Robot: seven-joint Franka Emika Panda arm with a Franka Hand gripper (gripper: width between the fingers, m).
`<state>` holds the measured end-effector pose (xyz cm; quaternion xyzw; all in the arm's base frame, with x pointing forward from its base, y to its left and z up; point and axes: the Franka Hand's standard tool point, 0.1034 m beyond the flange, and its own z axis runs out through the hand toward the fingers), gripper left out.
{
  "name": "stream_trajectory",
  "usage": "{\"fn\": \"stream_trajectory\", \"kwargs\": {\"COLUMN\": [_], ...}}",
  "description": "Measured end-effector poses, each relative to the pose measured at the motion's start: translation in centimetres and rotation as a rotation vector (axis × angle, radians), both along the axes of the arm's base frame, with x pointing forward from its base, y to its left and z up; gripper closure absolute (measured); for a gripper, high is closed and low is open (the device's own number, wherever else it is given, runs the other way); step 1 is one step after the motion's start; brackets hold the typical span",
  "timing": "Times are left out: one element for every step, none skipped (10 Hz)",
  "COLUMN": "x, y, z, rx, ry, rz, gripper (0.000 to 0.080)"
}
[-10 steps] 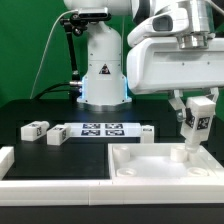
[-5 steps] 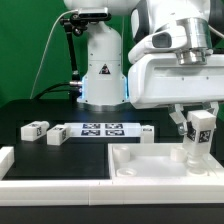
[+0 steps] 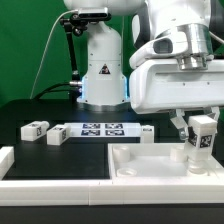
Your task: Assemble one leg
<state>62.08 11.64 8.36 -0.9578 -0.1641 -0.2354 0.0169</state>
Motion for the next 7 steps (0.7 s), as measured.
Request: {"fn": "stream_trajectory", "kwargs": {"x": [0.0,-0.1,-0.3,-0.2,-0.1,-0.2,-0.4], "y": [0.0,0.0,0.0,0.0,-0.1,-0.1,-0.2], "z": [-0.4,-0.9,-1.2,-1.4,-1.5,-1.5,-1.5], "rx": [0.000,-0.001,-0.001,0.000,0.001,0.002,0.003], "ry": [0.000,0.006,0.010,0.000,-0.019,-0.037,-0.048], "rz": [0.000,0.000,0.000,-0.001,-0.003,-0.004,-0.005], "gripper": [0.0509,0.0509,0.0509,0.0509,0.0509,0.0509,0.0509]}}
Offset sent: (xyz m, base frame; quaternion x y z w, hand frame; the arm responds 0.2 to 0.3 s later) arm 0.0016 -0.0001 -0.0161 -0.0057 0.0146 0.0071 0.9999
